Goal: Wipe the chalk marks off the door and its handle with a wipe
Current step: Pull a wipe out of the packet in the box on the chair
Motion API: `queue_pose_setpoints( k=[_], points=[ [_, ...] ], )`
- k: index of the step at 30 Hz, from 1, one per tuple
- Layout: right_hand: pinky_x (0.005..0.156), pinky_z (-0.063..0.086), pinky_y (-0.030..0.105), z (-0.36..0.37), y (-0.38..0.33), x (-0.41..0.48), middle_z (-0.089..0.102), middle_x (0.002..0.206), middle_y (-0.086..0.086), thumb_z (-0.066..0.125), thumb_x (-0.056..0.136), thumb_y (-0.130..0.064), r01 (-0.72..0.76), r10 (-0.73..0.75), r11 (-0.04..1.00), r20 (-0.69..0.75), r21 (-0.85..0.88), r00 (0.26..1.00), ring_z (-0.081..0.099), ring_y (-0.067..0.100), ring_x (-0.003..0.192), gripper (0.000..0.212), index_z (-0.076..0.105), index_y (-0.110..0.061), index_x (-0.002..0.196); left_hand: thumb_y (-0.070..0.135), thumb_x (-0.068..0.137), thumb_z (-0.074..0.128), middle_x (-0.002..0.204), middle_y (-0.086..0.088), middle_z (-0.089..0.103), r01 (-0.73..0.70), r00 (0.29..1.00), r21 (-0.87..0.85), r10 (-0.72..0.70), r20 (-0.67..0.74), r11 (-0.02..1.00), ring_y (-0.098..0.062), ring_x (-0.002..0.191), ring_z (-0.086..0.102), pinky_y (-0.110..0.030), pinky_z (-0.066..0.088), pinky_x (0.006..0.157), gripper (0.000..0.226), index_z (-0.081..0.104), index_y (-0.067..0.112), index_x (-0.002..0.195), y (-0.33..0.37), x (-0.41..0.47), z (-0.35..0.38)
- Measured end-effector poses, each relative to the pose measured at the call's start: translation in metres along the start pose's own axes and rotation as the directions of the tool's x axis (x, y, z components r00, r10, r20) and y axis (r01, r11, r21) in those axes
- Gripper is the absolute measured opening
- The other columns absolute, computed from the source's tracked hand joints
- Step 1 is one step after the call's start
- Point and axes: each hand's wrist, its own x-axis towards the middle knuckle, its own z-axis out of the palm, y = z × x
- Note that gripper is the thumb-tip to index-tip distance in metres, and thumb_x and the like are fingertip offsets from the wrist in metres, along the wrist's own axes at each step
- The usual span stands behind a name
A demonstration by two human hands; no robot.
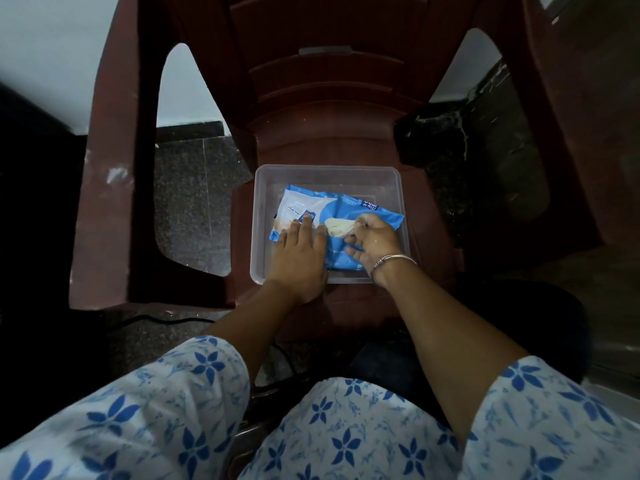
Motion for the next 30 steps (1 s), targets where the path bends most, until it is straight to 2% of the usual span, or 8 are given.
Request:
queue_pose_setpoints(
  k=[3,8,14,16,18,23,27,30],
  points=[
    [0.058,0.049,0.027,0.003,-0.003,0.001,0.055,0.073,0.001,0.043,0.097,-0.010,-0.026,0.031,0.997,-0.069,0.073,0.997,0.047,0.007,0.055,0.028,0.055,-0.023,0.076,0.028,0.090,0.040,0.152,-0.027,0.005,0.000,1.000,-0.020,0.000,-0.003,1.000,-0.045,0.139,0.008,-0.052,0.015,0.114,0.067,0.007,0.012,0.146,0.000,0.000,-0.001],
    [0.064,0.051,0.032,0.002,-0.005,-0.003,0.052,0.067,0.000,0.044,0.096,-0.010,-0.058,0.064,0.991,-0.046,0.125,0.997,0.044,0.006,0.050,0.028,0.062,-0.027,0.081,0.031,0.091,0.044,0.152,-0.027,0.003,0.004,1.000,-0.055,-0.004,-0.002,0.998,-0.049,0.137,0.010,-0.056,0.017,0.112,0.065,0.008,0.023,0.146,0.000,-0.001,-0.003],
    [0.045,0.026,0.018,-0.003,-0.011,-0.004,0.052,0.045,-0.004,0.034,0.096,-0.006,-0.088,0.083,0.942,0.028,0.324,0.996,0.030,0.002,0.029,0.029,0.058,-0.018,0.085,0.042,0.093,0.041,0.153,-0.026,-0.002,0.054,0.998,-0.058,-0.054,0.016,0.997,-0.052,0.137,0.007,-0.056,0.014,0.113,0.065,0.010,0.021,0.146,0.006,0.001,-0.005],
    [0.041,0.031,0.015,-0.004,-0.013,-0.005,0.054,0.051,-0.001,0.034,0.095,-0.004,-0.055,0.051,0.962,0.024,0.268,0.998,0.035,0.003,0.032,0.029,0.058,-0.017,0.084,0.046,0.094,0.037,0.154,-0.025,0.001,0.090,0.996,-0.091,-0.091,-0.004,0.992,-0.051,0.137,0.009,-0.058,0.015,0.112,0.061,0.017,0.018,0.145,0.012,0.003,-0.007],
    [0.047,0.041,0.019,-0.003,-0.012,-0.007,0.057,0.067,0.003,0.037,0.093,0.000,-0.004,0.002,0.988,0.018,0.153,1.000,0.046,0.006,0.044,0.031,0.059,-0.018,0.083,0.046,0.094,0.036,0.155,-0.021,0.006,0.112,0.992,-0.163,-0.121,-0.043,0.980,-0.048,0.138,0.010,-0.060,0.016,0.110,0.058,0.028,0.016,0.142,0.016,0.007,-0.012],
    [0.054,0.048,0.020,-0.001,-0.011,-0.011,0.061,0.077,0.006,0.044,0.091,0.005,0.029,-0.033,0.987,0.022,0.157,0.999,0.056,0.014,0.059,0.024,0.057,-0.014,0.082,0.044,0.091,0.046,0.149,-0.017,0.027,0.109,0.977,-0.185,-0.139,-0.162,0.977,-0.041,0.136,0.024,-0.055,0.026,0.107,0.051,0.038,0.012,0.130,0.020,0.015,-0.018],
    [0.065,0.047,0.024,-0.002,-0.009,-0.009,0.062,0.075,0.005,0.057,0.091,-0.012,-0.022,0.014,0.992,0.061,0.122,0.998,0.058,0.015,0.065,0.009,0.058,-0.015,0.082,0.027,0.092,0.049,0.122,-0.014,0.046,0.078,0.960,-0.219,-0.133,-0.248,0.973,-0.034,0.107,0.046,-0.041,0.039,0.081,0.028,0.049,0.009,0.113,0.018,0.017,-0.017],
    [0.060,0.045,0.019,-0.002,-0.003,-0.006,0.061,0.072,0.002,0.062,0.084,-0.002,0.083,-0.081,0.996,0.059,-0.028,0.995,0.056,0.006,0.059,0.010,0.063,-0.005,0.094,0.017,0.091,0.049,0.111,-0.016,0.051,0.069,0.949,-0.347,-0.168,-0.265,0.935,-0.033,0.098,0.050,-0.041,0.043,0.075,0.023,0.054,0.005,0.110,0.020,0.023,-0.017]
  ],
)
